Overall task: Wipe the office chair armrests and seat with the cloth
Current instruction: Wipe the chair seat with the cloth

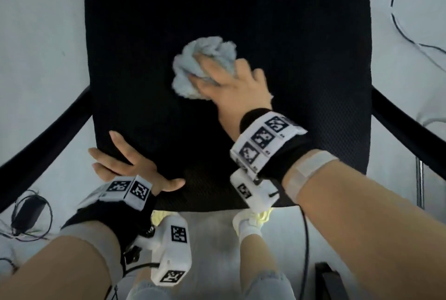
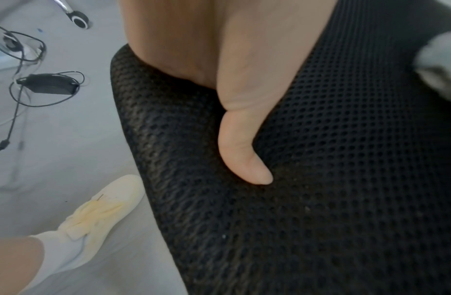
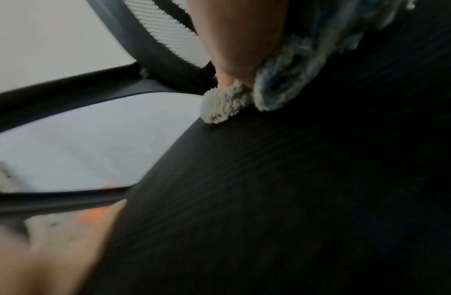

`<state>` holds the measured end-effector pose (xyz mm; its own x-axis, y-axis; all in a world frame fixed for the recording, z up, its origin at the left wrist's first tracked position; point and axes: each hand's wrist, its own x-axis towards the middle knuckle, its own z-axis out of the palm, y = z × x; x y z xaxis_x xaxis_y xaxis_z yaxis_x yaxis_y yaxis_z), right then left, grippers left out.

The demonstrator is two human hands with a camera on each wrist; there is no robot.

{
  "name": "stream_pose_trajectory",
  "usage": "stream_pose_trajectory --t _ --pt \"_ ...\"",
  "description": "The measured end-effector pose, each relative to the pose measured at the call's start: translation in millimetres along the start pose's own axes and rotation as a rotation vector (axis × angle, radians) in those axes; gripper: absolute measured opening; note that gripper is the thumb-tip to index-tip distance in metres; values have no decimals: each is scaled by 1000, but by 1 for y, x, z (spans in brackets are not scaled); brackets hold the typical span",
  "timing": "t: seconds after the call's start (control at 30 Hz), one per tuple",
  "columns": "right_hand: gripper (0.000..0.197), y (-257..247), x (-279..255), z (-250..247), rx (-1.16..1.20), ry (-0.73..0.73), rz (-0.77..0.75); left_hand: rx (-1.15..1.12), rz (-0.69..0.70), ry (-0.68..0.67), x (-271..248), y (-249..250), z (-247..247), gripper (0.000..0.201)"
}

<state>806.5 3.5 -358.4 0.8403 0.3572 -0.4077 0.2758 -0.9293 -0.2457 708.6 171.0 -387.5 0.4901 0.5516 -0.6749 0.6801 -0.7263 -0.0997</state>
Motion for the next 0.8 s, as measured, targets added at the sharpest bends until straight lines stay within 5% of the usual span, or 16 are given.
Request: stream_pose_trajectory --t 0.13,0.23,0.3,0.33,0.4,0.43,0.53,0.6,0.73,0.8 --pt "76 62 3 -24 109 143 631 -3 -76 -50 0 7 3 149" --pt "73 35 22 -30 216 118 804 -10 -67 -60 -3 9 -1 147" --pt "61 -9 37 -23 244 17 643 12 -35 108 4 6 9 135" --pt "55 -34 40 -17 215 -31 481 20 -22 310 7 1 13 116" --pt "51 -73 32 -3 127 -88 87 -90 -20 431 11 3 13 75" --pt "51 -82 24 2 97 -120 -72 -144 -32 343 6 7 11 74" --pt "47 -53 1 8 0 -153 -268 -96 -90 71 -1 5 9 124" --pt "49 -6 -21 7 -16 -114 -86 -4 -96 -69 0 3 0 144" --pt "69 77 -84 -3 108 83 581 85 6 -99 0 4 -7 142" --pt "72 79 -104 1 105 44 737 47 8 -56 -7 3 -8 145"
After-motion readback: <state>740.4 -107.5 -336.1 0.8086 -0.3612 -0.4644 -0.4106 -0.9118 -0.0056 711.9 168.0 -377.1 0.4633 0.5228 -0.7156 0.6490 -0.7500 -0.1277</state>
